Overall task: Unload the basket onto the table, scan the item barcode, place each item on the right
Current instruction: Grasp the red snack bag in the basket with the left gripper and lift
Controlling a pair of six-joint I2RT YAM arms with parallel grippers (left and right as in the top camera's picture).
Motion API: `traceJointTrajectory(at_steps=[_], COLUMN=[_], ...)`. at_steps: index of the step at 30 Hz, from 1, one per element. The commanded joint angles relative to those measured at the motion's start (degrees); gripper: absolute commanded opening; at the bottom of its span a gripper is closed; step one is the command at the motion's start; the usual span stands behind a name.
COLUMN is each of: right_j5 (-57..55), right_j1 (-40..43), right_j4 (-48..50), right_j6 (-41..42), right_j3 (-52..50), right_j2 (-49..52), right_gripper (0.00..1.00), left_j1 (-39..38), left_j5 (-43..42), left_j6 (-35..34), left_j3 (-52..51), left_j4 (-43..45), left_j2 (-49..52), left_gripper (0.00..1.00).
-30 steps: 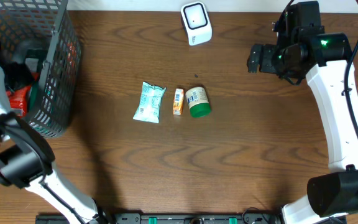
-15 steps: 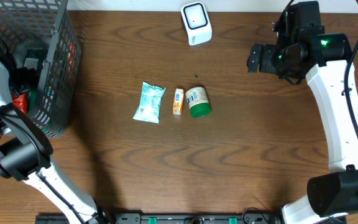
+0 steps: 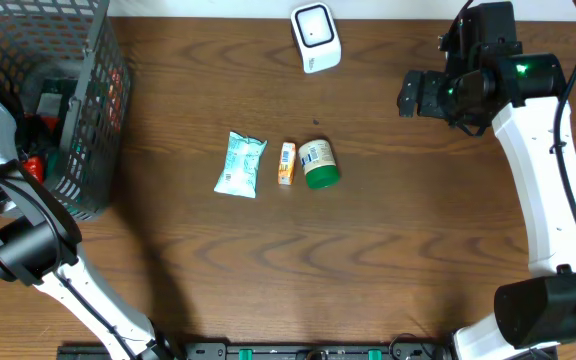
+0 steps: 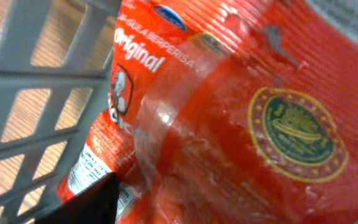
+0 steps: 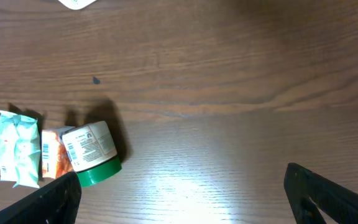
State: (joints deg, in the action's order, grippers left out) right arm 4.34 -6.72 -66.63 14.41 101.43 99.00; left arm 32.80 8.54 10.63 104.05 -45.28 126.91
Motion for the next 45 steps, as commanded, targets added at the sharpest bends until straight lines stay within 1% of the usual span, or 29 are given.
traceJointTrajectory(at_steps=[1,3,7,8,9,10,11,14,18,27,33,38,41,45], right_j5=[0.2,0.3,0.2,0.2,0.2,0.2,0.2,0.2,0.2,0.2,0.2,0.2,0.2,0.3], right_j1=[-0.1,-0.1,-0.1,-0.1,-0.1,-0.1,-0.1,-0.1,-0.1,-0.1,-0.1,-0.1,-0.1,-0.1], right_j4=[0.0,0.0,0.0,0.0,0.0,0.0,0.0,0.0,0.0,0.0,0.0,0.0,0.0,0.0], right_j6=[-0.5,-0.5,-0.5,-0.5,-0.5,-0.5,-0.5,-0.5,-0.5,-0.5,-0.5,-0.5,-0.5,-0.5], right_j3=[1.0,1.0,1.0,1.0,1.0,1.0,1.0,1.0,1.0,1.0,1.0,1.0,1.0,1.0], right_j2=[0.2,0.2,0.2,0.2,0.2,0.2,0.2,0.2,0.2,0.2,0.2,0.2,0.2,0.2], right_gripper=[0.99,0.99,0.99,0.99,0.99,0.99,0.99,0.99,0.99,0.99,0.99,0.99,0.99,0.99], left_j1=[0.4,0.4,0.4,0.4,0.4,0.4,0.4,0.4,0.4,0.0,-2.3,-8.9,-15.4,-25.5], left_j5=[0.6,0.6,0.5,0.5,0.5,0.5,0.5,0.5,0.5,0.5,0.4,-3.4,-3.4,-3.4], left_j6=[0.3,0.2,0.2,0.2,0.2,-0.2,-0.7,-1.0,-4.5,-9.4,-13.7,-15.5,-19.5,-24.4], left_j3=[-0.5,-0.5,-1.2,-1.4,-1.5,-1.4,-1.4,-0.9,0.4,0.6,0.6,0.6,0.5,0.2], left_j4=[0.8,1.0,1.9,1.9,1.9,2.0,2.1,2.3,2.6,5.4,3.6,-1.4,-5.3,-11.9], left_j2=[1.0,1.1,1.3,1.3,1.3,1.2,0.9,-1.0,-5.9,-24.4,-36.9,-45.7,-49.3,-50.5], left_gripper=[0.50,0.42,0.43,0.41,0.30,0.13,0.07,0.07,0.07,0.07,0.07,0.07,0.07,0.07])
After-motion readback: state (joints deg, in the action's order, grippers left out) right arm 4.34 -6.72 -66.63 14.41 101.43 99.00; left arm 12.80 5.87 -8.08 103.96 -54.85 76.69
